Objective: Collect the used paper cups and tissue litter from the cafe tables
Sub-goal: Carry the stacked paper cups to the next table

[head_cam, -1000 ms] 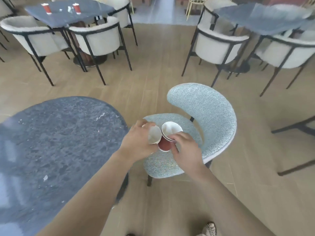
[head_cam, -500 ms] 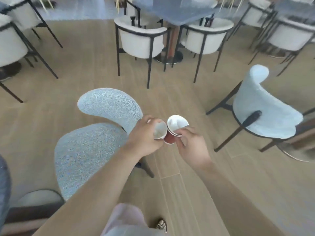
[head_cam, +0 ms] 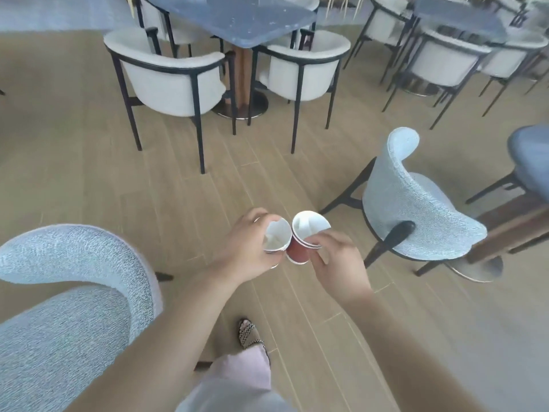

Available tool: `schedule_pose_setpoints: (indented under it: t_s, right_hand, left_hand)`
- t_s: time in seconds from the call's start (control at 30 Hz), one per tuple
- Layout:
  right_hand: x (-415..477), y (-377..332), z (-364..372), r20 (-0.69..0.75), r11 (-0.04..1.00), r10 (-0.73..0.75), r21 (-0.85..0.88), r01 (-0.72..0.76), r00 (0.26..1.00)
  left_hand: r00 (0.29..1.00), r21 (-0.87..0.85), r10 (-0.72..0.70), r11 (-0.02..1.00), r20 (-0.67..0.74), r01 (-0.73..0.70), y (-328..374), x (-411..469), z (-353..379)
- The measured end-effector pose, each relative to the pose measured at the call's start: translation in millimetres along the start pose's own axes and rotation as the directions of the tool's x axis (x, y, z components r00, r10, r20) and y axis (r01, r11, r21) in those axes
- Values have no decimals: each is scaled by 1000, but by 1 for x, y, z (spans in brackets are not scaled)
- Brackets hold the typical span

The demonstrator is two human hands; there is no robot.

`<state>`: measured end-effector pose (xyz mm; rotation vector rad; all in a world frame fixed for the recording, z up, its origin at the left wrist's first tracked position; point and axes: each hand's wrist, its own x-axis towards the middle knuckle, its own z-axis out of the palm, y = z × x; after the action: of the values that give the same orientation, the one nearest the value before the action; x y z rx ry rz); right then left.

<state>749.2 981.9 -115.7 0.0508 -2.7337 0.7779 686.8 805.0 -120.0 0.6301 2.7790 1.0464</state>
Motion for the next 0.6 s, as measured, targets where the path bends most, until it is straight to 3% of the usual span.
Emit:
schedule_pose_setpoints:
  t_s: [0.1,0.23,0.6]
  right_hand:
    - [62,12,12,43,1000,18,-14,-17,999]
    - [145,5,34,98,997,-80,10,79,992]
    - [370,-49,159,253,944,-319,169,282,914]
  left_hand:
    - [1000,27,-5,1000,30,4,-16,56,-14]
    - [996,60,-88,994,11,87,-50,114,-48]
    - [915,63,-339,931,-219,359,-181,231,-164]
